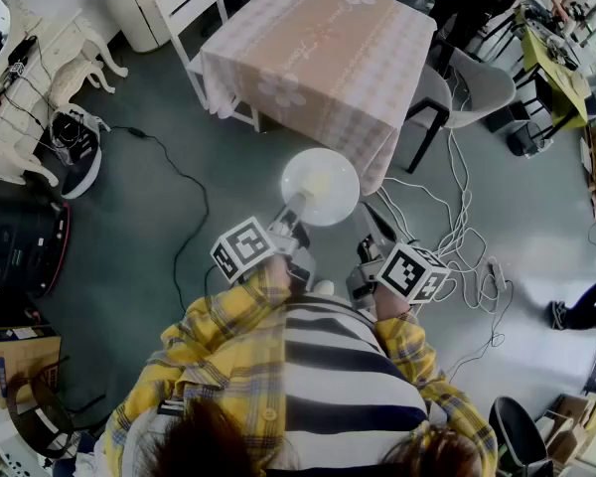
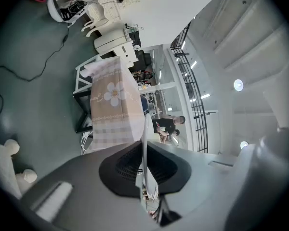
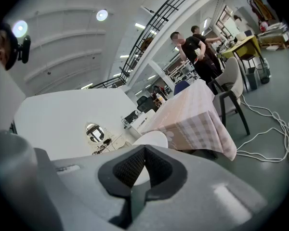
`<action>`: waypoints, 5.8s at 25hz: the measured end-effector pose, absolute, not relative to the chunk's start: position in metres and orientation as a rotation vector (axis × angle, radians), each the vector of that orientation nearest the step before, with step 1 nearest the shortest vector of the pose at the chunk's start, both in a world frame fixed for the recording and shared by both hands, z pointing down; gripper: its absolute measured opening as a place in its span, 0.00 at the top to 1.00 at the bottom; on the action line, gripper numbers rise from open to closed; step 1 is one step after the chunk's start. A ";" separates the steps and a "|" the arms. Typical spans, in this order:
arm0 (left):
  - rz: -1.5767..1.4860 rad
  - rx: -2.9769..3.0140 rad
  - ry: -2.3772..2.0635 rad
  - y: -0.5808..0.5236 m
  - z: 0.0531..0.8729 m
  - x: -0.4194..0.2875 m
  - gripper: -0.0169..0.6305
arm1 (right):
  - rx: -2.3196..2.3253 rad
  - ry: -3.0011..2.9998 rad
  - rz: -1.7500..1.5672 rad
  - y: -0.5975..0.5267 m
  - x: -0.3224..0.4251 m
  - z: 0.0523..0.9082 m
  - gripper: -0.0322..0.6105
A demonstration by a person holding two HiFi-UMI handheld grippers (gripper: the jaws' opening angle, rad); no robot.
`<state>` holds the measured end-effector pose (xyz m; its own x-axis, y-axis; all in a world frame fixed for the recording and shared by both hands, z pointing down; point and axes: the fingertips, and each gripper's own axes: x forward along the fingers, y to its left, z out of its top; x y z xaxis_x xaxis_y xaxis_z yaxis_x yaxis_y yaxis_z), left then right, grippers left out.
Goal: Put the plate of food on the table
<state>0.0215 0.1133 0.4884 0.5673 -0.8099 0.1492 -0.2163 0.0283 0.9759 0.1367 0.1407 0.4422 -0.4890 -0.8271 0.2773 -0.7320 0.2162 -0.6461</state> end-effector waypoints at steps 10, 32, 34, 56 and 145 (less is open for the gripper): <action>-0.563 1.501 -0.916 0.114 0.492 0.019 0.96 | -1.520 2.331 -1.152 0.144 0.132 0.447 0.96; -0.529 1.487 -0.890 0.096 0.500 -0.014 0.96 | -1.512 2.280 -1.199 0.121 0.093 0.454 0.95; -0.526 1.492 -0.885 0.091 0.501 -0.019 0.96 | -1.514 2.273 -1.199 0.116 0.088 0.456 0.95; -0.529 1.469 -0.891 0.016 0.516 -0.035 0.96 | -1.515 2.320 -1.220 0.039 0.070 0.466 0.95; -0.461 1.359 -0.942 -0.529 0.577 -0.013 0.94 | -1.597 2.336 -1.445 -0.482 0.078 0.525 0.96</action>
<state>-0.0129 -0.5293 0.5771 0.5727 -0.7632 0.2993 -0.2313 0.1999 0.9521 0.0781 -0.4818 0.5248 -0.4941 -0.7225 0.4836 -0.7552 0.0810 -0.6505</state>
